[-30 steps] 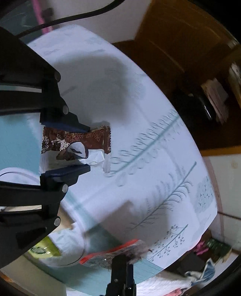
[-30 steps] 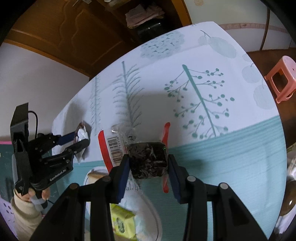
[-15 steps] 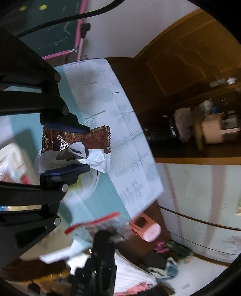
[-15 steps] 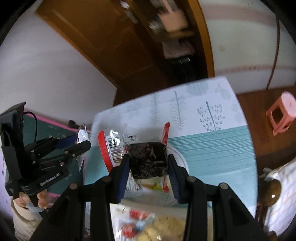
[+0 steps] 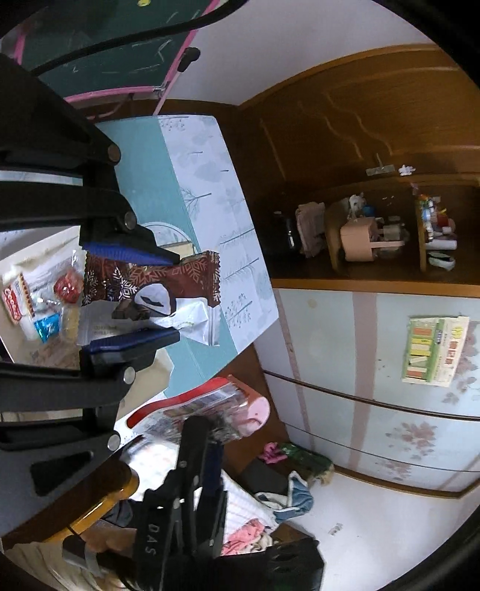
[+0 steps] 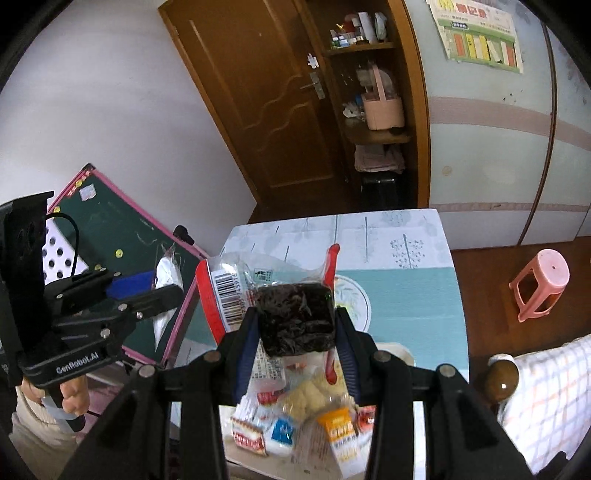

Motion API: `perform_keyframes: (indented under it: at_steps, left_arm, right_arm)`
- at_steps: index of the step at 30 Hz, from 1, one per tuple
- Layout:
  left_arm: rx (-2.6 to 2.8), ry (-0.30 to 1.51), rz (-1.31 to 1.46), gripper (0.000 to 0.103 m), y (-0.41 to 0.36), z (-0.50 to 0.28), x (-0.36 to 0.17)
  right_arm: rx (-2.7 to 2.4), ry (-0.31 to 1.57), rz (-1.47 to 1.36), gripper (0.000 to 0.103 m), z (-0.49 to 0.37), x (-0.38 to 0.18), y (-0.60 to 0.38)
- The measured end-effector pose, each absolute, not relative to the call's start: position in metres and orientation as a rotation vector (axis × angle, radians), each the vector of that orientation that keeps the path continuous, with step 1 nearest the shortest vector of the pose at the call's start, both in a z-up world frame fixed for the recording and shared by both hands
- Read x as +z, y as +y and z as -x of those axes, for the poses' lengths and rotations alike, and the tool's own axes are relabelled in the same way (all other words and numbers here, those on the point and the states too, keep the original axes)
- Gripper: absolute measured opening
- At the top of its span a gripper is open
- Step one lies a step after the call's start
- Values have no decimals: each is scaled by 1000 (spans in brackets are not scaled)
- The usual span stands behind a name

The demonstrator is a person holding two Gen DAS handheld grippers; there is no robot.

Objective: Organize snacks
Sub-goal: 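Carry dark bag and chocolate wrapper over the tray and release them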

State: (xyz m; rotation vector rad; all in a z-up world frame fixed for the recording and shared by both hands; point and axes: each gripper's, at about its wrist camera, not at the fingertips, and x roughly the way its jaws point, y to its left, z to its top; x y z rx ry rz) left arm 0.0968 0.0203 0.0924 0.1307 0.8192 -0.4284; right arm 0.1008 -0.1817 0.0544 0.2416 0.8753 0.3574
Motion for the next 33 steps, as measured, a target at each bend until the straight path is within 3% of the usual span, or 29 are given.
perform_keyframes:
  at_steps: [11,33]
  left_arm:
    - [-373,790,-41,32,29,-50,27]
    - [-281,933,-65,32,16,-41,-73]
  right_arm:
    - [297,820,-254,41,-31,14,-170]
    - [269,947,-258,41,-26,-55,-151]
